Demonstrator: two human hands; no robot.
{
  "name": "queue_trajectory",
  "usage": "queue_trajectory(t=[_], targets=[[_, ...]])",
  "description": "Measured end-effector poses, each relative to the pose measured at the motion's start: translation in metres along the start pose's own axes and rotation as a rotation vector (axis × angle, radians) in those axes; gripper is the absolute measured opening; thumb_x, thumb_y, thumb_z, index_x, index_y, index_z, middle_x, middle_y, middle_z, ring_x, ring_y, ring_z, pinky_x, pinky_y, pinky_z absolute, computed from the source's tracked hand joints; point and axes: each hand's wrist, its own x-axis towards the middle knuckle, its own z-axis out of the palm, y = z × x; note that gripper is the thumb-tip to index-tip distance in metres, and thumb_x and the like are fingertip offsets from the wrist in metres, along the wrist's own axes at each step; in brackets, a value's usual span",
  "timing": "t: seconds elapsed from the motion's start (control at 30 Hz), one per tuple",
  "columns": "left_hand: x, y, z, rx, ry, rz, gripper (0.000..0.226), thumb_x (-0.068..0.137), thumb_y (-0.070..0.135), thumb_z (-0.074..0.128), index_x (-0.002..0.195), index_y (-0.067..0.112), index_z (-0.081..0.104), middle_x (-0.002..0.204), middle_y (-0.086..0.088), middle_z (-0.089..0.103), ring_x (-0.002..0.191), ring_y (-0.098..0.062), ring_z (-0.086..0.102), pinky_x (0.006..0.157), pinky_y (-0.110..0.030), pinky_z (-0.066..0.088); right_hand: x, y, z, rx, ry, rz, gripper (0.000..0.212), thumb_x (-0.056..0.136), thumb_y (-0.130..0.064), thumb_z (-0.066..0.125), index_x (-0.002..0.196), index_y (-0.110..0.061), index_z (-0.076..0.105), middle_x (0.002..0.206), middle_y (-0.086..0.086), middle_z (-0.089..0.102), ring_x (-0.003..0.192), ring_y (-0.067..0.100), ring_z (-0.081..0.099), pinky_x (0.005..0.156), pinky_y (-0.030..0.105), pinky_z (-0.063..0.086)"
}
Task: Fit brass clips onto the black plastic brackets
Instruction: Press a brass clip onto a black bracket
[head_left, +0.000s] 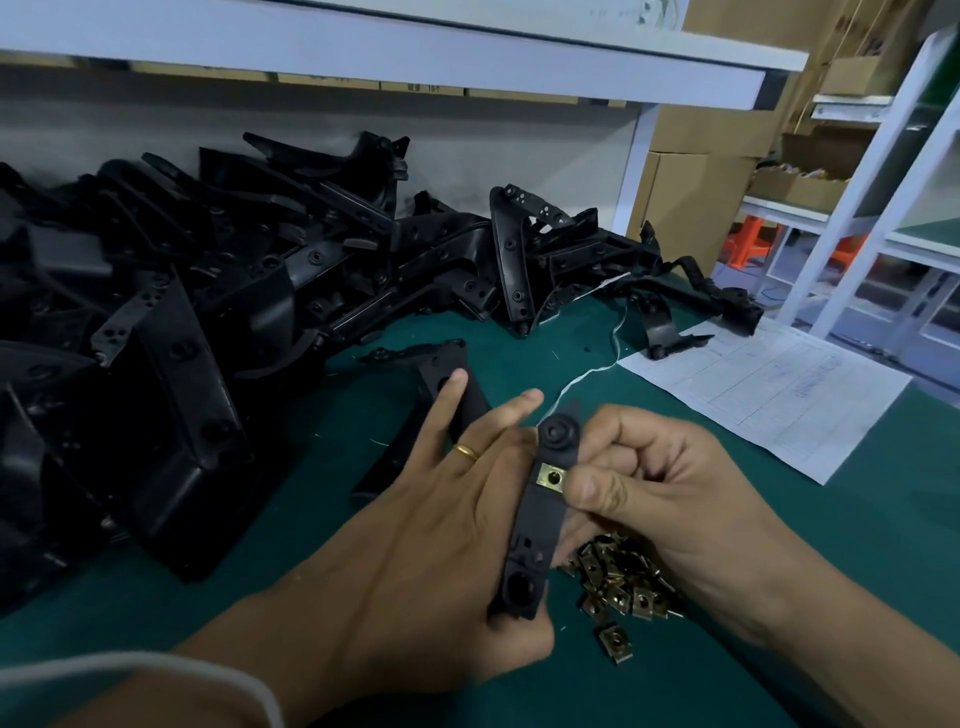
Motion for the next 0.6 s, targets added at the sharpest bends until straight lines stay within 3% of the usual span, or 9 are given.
queue_trajectory(t=[0.1, 0.17, 0.23, 0.3, 0.43, 0.6], targets=[[0.001, 0.001, 0.002, -0.024, 0.030, -0.039, 0.074, 0.081, 0.048, 0.063, 0.145, 0.016, 0.042, 0.144, -0.001, 0.048, 0.158, -0.020, 0.018, 0.127, -0.058, 0.009, 0.001, -0.001, 0.000, -0.100, 0.064, -0.041, 0.022, 0.087, -0.034, 0.080, 0.082, -0.014, 0.072, 0.074, 0.022, 0.074, 0.059, 0.029, 0.072, 0.054, 0.034, 0.058], [0.002, 0.000, 0.004, -0.060, 0.061, -0.137, 0.074, 0.086, 0.059, 0.060, 0.143, 0.018, 0.037, 0.145, 0.003, 0.047, 0.157, -0.014, 0.019, 0.129, -0.051, 0.006, 0.002, -0.002, -0.006, -0.201, 0.215, -0.073, 0.035, 0.096, -0.046, 0.068, 0.085, -0.014, 0.073, 0.075, 0.018, 0.073, 0.061, 0.027, 0.069, 0.053, 0.032, 0.055], [0.003, -0.003, 0.004, -0.077, 0.062, -0.262, 0.083, 0.089, 0.077, 0.047, 0.146, 0.019, 0.031, 0.150, 0.005, 0.044, 0.156, -0.009, 0.018, 0.130, -0.044, 0.001, 0.002, -0.004, -0.017, -0.446, 0.377, -0.097, 0.037, 0.102, -0.048, 0.058, 0.087, -0.018, 0.074, 0.078, 0.010, 0.074, 0.068, 0.020, 0.068, 0.058, 0.030, 0.053], [0.004, -0.007, 0.005, -0.079, 0.061, -0.358, 0.091, 0.087, 0.088, 0.036, 0.149, 0.021, 0.030, 0.152, 0.005, 0.043, 0.154, -0.009, 0.019, 0.130, -0.041, -0.001, 0.000, -0.004, -0.030, -0.793, 0.434, -0.066, 0.024, 0.099, -0.043, 0.062, 0.088, -0.026, 0.074, 0.081, -0.003, 0.073, 0.072, 0.008, 0.065, 0.067, 0.029, 0.049], [0.005, -0.008, 0.003, -0.037, 0.043, -0.441, 0.101, 0.084, 0.092, 0.025, 0.150, 0.017, 0.036, 0.152, 0.003, 0.044, 0.151, -0.012, 0.025, 0.131, -0.038, 0.004, -0.003, 0.003, -0.033, -1.173, 0.274, 0.033, 0.002, 0.089, -0.038, 0.077, 0.090, -0.037, 0.077, 0.095, -0.017, 0.065, 0.100, 0.002, 0.060, 0.087, 0.027, 0.047], [0.003, -0.011, 0.004, -0.101, 0.051, -0.478, 0.082, 0.088, 0.083, 0.028, 0.144, 0.025, 0.040, 0.152, 0.009, 0.043, 0.140, -0.004, 0.020, 0.125, -0.026, -0.001, -0.001, 0.005, -0.029, -1.275, 0.198, 0.014, 0.013, 0.085, -0.043, 0.079, 0.098, -0.039, 0.077, 0.097, -0.023, 0.056, 0.106, 0.001, 0.051, 0.090, 0.018, 0.039]])
